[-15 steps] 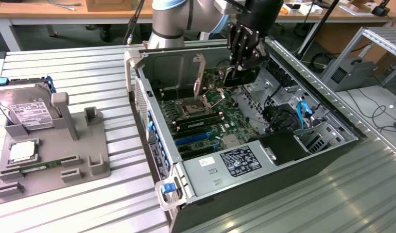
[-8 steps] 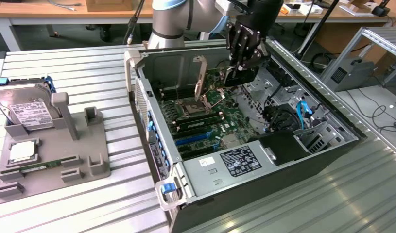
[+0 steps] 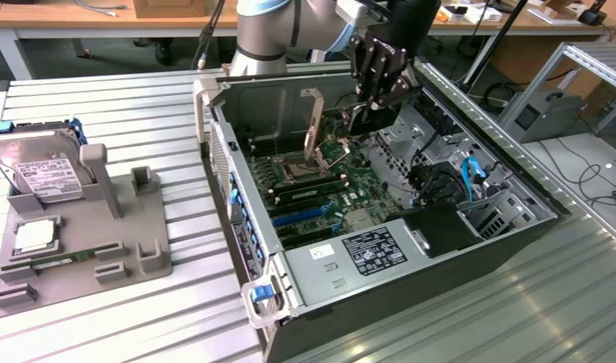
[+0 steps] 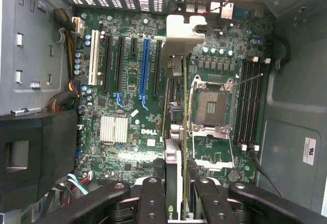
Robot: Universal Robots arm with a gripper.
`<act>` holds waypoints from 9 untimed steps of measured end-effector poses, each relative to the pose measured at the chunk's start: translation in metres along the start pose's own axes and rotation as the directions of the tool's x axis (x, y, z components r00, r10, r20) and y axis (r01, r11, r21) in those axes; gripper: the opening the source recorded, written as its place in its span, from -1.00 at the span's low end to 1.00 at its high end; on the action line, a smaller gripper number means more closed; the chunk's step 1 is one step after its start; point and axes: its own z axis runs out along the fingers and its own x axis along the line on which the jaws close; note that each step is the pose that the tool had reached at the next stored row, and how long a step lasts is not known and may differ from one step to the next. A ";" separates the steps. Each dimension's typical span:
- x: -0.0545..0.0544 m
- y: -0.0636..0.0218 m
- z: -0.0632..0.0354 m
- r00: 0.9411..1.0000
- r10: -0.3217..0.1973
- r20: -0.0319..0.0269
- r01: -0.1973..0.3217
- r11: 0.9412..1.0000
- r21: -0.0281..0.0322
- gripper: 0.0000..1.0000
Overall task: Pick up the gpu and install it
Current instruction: 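Insert the gpu into the slot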
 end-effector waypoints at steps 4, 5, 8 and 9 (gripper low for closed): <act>0.000 0.0000 0.0000 1.000 -0.030 0.000 0.030 1.000 0.000 -0.47; 0.000 0.0000 0.0000 0.999 -0.045 0.000 0.045 0.999 0.000 -0.47; 0.000 0.0000 0.0006 0.999 -0.042 0.000 0.042 0.999 0.000 -0.47; 0.000 0.0000 0.0013 1.000 -0.019 0.000 0.019 1.000 0.000 -0.47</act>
